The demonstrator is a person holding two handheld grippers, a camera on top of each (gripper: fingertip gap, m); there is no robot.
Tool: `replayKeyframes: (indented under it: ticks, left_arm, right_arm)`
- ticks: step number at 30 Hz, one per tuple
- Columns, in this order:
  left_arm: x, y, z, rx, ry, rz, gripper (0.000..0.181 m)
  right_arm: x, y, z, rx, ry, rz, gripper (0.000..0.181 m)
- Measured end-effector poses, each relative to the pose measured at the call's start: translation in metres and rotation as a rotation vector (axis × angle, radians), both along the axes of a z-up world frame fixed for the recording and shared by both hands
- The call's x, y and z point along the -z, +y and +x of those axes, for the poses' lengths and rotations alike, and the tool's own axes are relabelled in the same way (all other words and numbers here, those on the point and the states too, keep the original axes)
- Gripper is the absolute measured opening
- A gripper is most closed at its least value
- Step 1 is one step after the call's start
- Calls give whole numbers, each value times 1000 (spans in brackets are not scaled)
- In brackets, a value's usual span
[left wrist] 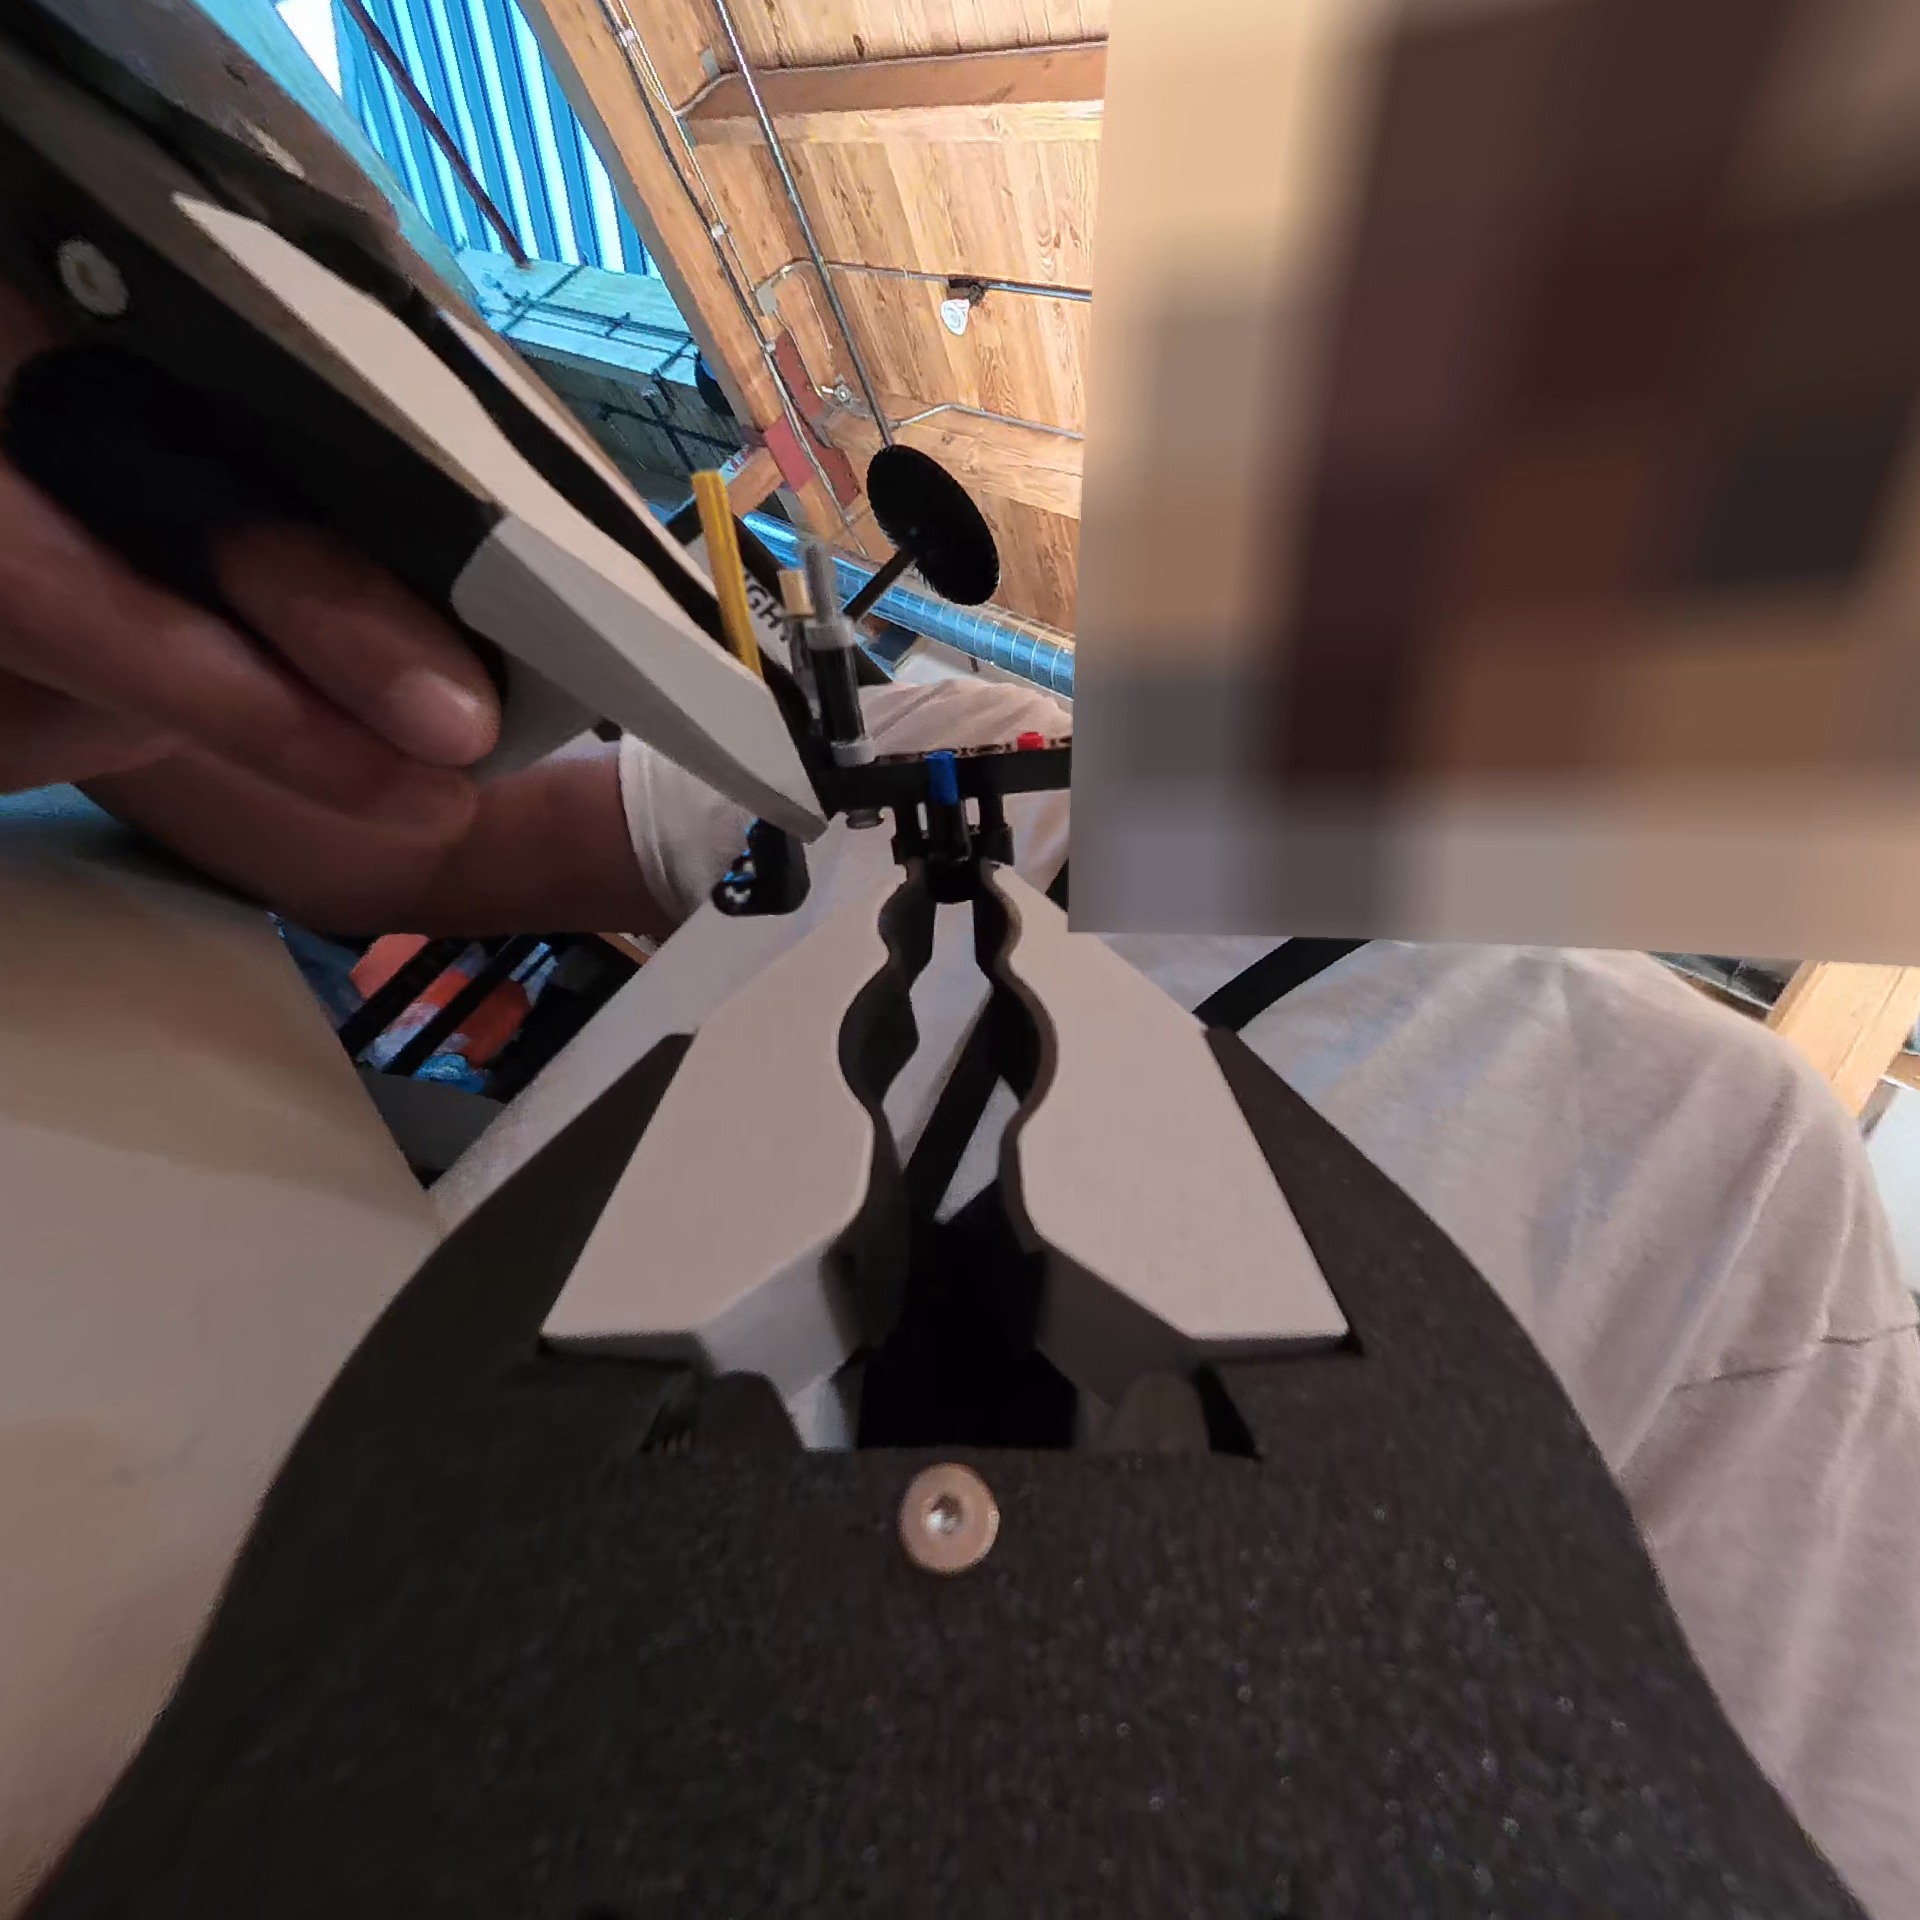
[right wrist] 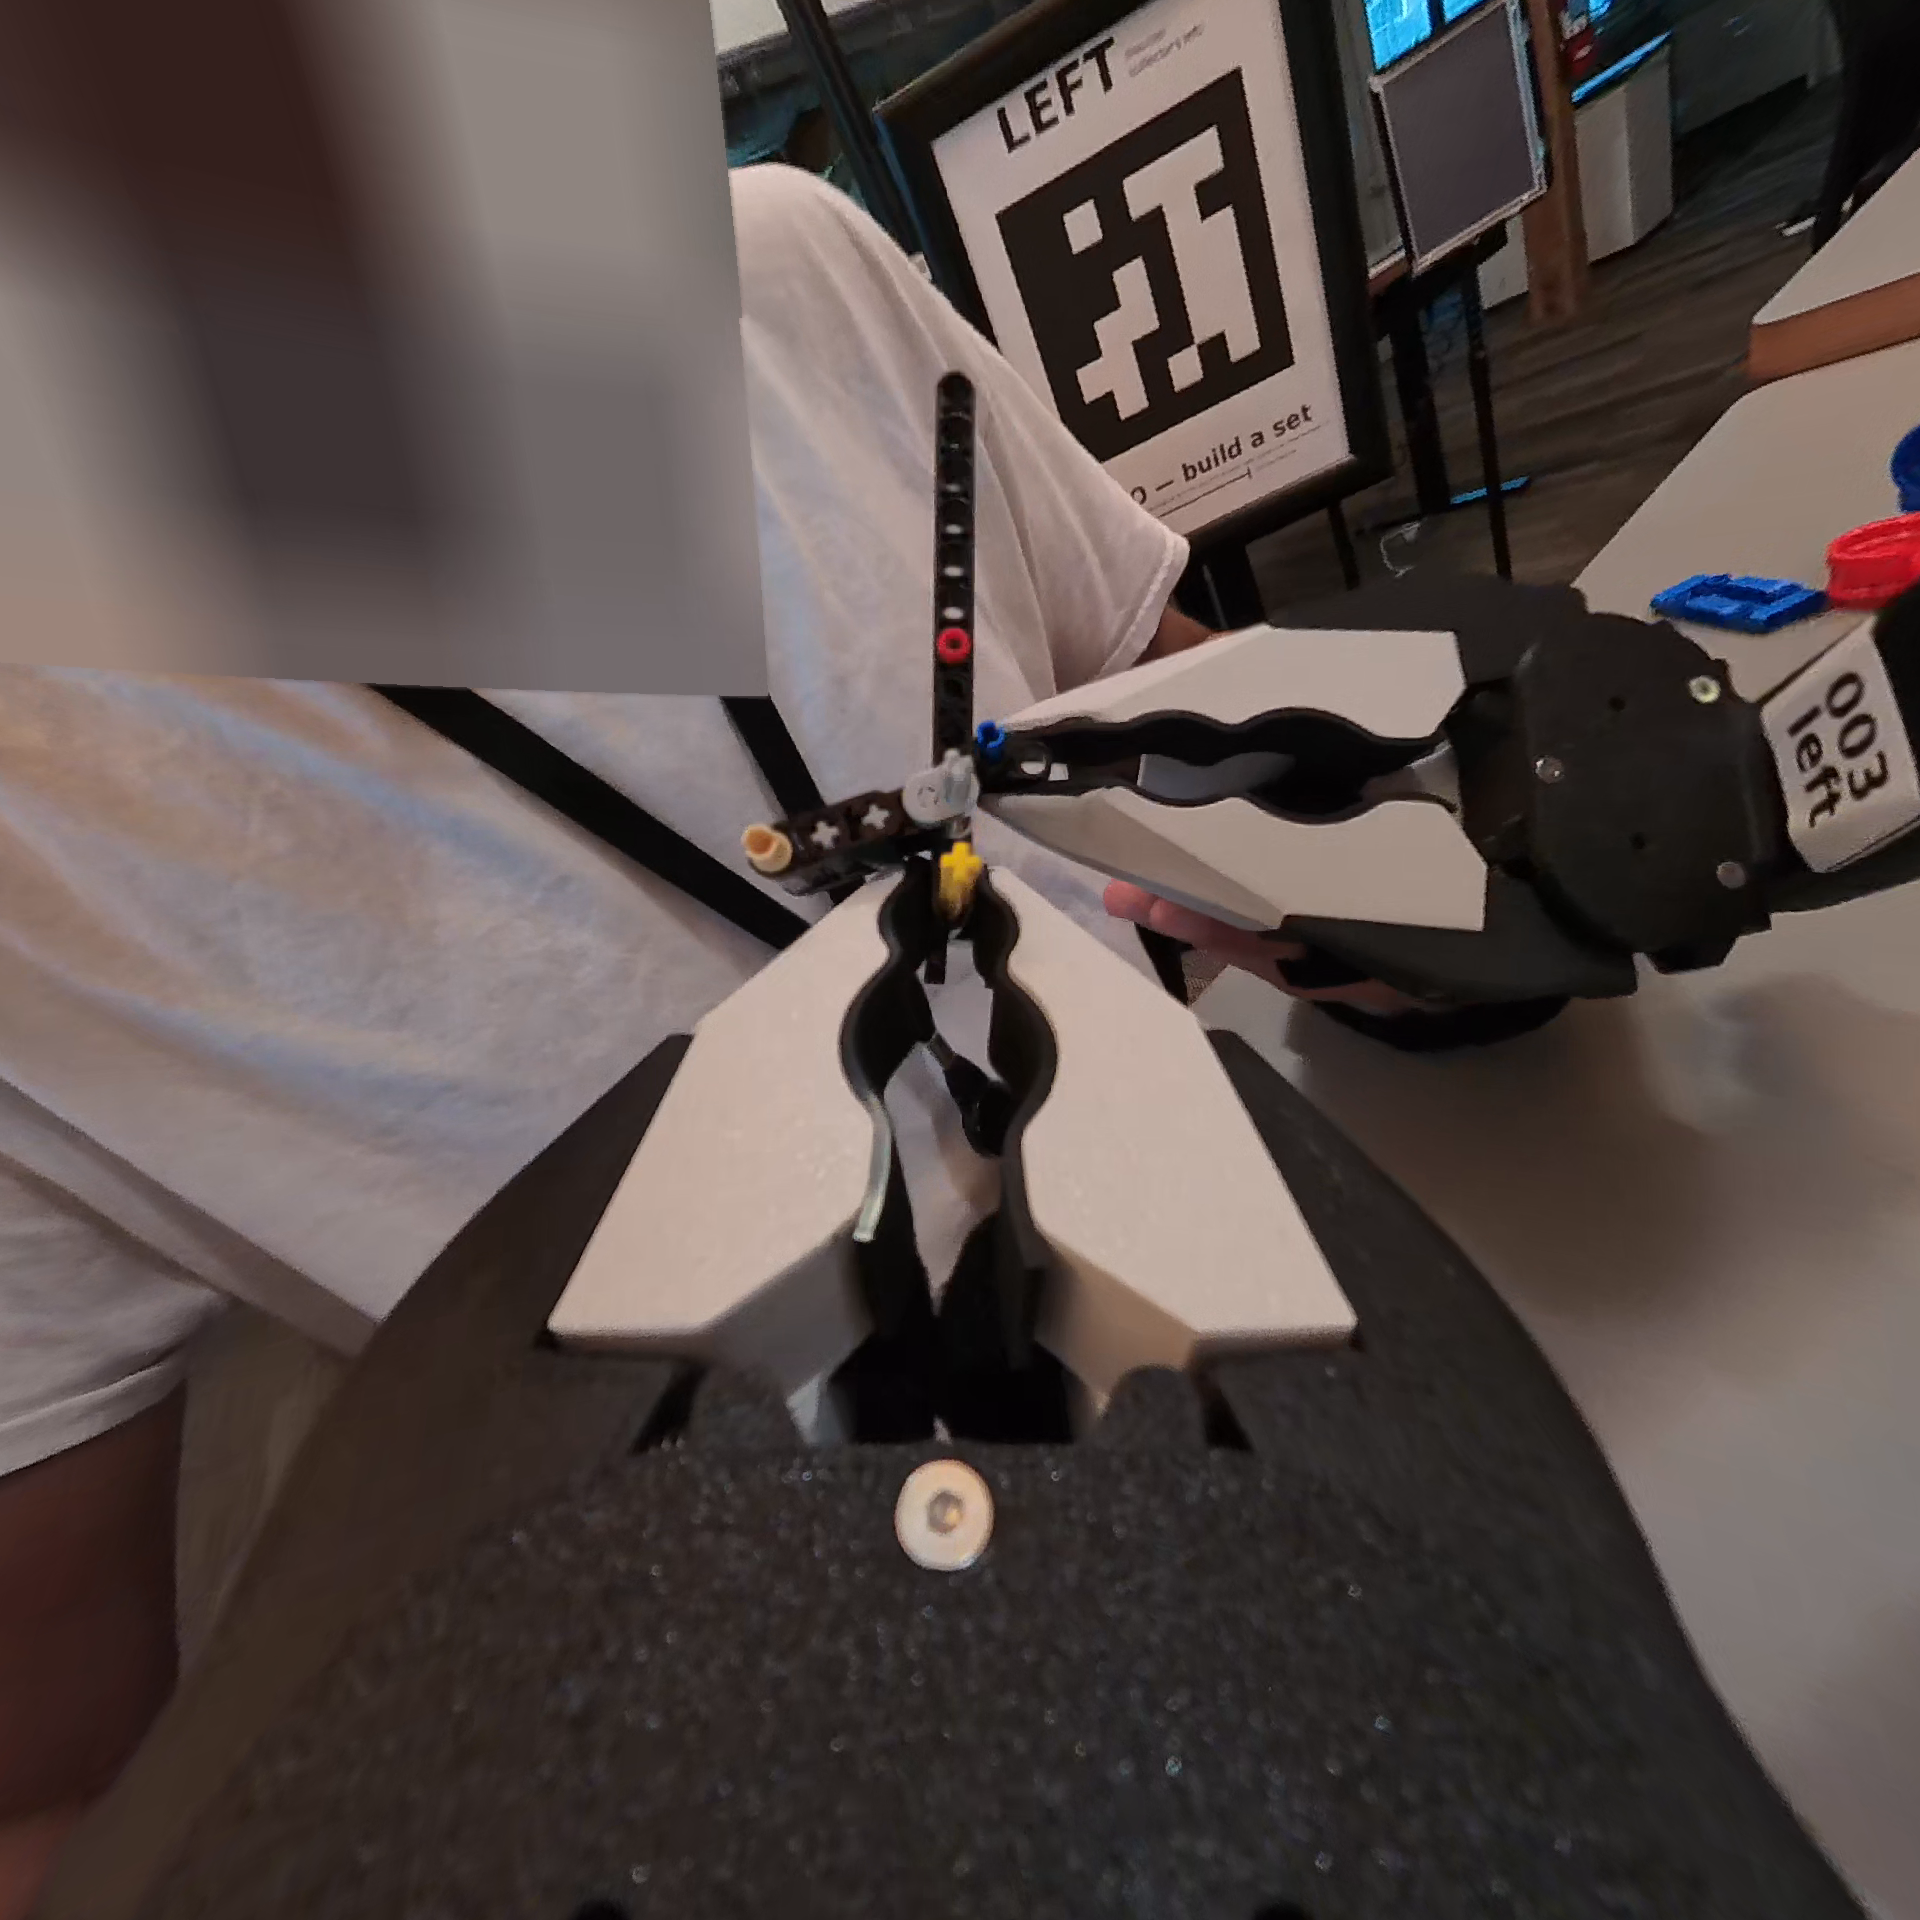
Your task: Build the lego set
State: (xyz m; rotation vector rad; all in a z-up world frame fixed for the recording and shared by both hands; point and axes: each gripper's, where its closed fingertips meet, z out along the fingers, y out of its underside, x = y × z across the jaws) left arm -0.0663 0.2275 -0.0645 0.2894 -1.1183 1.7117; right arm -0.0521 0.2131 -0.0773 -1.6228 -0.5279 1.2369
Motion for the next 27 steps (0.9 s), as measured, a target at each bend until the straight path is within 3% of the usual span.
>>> replayKeyframes:
  ticks: [12,21,25,27]
  left_arm:
    - [10,-4,8,0,37,74,5]
    - [10,-2,12,-49,38,75,5]
    - [23,-1,19,-166,-37,197,5]
    - [36,3,23,-267,-149,324,5]
  right_arm:
    - [9,-5,7,42,-89,-33,6]
    - [6,-4,15,92,-52,-11,6]
    - [10,-14,33,169,-101,-25,6]
    - [32,-18,55,275,-234,-115,6]
